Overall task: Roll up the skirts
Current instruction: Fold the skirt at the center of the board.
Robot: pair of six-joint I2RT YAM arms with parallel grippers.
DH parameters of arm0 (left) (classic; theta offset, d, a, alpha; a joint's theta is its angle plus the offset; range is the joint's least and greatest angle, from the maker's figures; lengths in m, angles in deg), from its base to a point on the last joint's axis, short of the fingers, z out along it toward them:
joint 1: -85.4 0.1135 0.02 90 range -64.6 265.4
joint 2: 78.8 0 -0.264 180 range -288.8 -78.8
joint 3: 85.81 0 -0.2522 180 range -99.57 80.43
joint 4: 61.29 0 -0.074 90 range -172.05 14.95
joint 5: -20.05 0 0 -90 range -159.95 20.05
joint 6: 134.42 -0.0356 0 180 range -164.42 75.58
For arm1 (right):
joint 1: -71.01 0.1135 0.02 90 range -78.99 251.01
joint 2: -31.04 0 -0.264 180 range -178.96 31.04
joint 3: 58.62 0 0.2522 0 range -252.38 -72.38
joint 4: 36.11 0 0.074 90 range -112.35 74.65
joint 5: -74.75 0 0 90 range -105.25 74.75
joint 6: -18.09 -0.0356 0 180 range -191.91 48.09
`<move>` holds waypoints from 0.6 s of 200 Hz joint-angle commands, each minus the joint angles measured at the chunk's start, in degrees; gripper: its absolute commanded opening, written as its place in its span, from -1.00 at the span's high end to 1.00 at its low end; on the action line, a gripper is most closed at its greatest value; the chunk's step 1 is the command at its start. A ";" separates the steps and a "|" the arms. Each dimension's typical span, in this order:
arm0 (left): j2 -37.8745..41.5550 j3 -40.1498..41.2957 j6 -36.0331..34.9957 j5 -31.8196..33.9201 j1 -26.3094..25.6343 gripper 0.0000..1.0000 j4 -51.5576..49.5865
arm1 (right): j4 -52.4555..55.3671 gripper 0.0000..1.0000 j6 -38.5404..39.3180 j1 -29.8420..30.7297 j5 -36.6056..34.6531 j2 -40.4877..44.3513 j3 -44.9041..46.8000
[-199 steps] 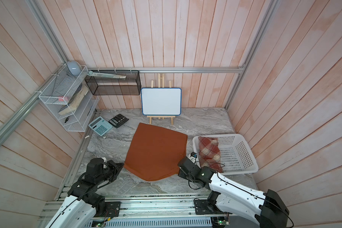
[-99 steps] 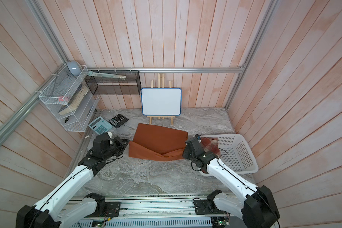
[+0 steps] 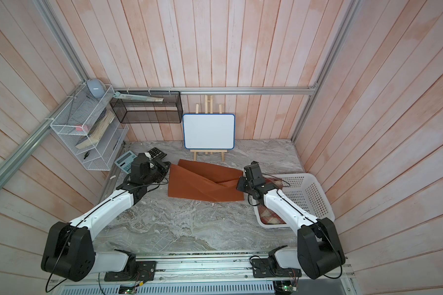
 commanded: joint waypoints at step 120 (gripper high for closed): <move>-21.86 -11.98 -3.38 -0.53 2.75 1.00 15.78 | -6.69 1.00 2.29 -6.30 7.98 -17.61 -8.47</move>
